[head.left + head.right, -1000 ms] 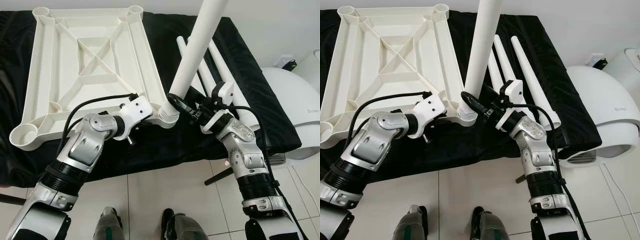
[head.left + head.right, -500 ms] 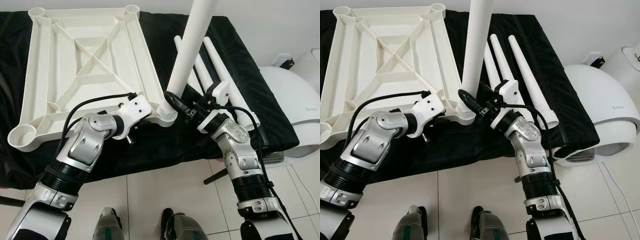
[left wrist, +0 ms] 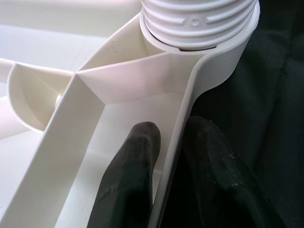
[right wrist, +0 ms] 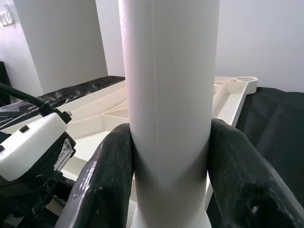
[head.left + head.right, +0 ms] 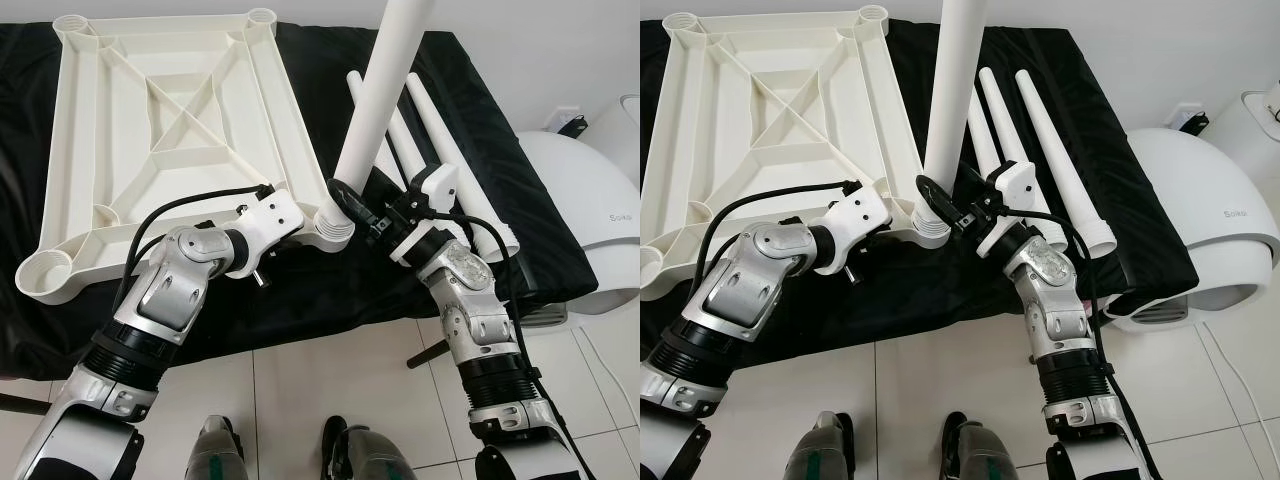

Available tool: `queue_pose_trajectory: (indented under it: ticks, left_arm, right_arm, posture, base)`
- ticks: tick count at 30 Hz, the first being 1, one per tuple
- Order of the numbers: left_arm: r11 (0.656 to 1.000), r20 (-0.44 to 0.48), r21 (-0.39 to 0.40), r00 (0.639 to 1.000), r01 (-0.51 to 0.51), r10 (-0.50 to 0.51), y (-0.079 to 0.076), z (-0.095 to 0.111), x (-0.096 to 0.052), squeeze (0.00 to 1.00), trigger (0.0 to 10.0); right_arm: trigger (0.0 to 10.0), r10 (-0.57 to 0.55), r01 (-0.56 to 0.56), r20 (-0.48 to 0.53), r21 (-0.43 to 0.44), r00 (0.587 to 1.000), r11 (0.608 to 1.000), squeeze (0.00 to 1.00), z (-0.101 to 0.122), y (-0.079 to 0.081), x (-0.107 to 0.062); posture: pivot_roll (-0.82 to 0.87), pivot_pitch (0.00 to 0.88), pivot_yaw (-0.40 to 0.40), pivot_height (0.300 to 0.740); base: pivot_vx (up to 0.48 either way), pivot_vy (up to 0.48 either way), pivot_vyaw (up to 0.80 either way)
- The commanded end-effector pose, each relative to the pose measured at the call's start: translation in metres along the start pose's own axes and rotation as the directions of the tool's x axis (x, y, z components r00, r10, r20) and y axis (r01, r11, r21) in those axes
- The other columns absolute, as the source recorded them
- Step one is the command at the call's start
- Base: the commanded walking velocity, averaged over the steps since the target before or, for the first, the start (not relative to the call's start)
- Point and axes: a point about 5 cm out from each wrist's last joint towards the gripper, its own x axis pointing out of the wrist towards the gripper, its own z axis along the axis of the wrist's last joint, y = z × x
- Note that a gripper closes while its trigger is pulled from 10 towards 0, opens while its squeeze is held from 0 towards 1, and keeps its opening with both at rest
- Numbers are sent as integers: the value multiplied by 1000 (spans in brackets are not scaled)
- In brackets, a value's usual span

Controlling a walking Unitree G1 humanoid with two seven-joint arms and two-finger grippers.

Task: Building children table

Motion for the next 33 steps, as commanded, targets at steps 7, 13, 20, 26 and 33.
queue_pose_trajectory:
  ticks: [7, 13, 20, 26, 33]
  left_arm:
    - [997, 61, 49, 996, -64, 61, 4, 17, 0, 0, 10000]
    - [997, 63, 50, 996, -66, 62, 5, 18, 0, 0, 10000]
    - [996, 63, 51, 996, -66, 63, 5, 18, 0, 0, 10000]
    - [996, 65, 53, 996, -66, 62, 5, 18, 0, 0, 10000]
    - [997, 68, 56, 996, -61, 57, 4, 19, 1, 0, 10000]
  right_arm:
    - [10000, -56, 66, -174, 49, 983, 997, 0, -37, 7, -16]
    - [10000, -91, 98, -165, 40, 982, 994, 0, -37, 8, -17]
    - [10000, -127, 131, -152, 17, 980, 991, 0, -36, 10, -16]
    - [10000, -148, 151, -149, 6, 978, 989, 0, -36, 14, -15]
    - [10000, -180, 181, -133, -2, 975, 983, 0, -35, 19, -13]
  posture:
    - [94, 219, -62, 740]
    - [93, 217, -60, 740]
    - [93, 214, -60, 740]
    - [92, 210, -59, 740]
    - [89, 205, -57, 740]
  base:
    - [0, 0, 0]
    - [0, 0, 0]
    - [0, 0, 0]
    - [0, 0, 0]
    - [0, 0, 0]
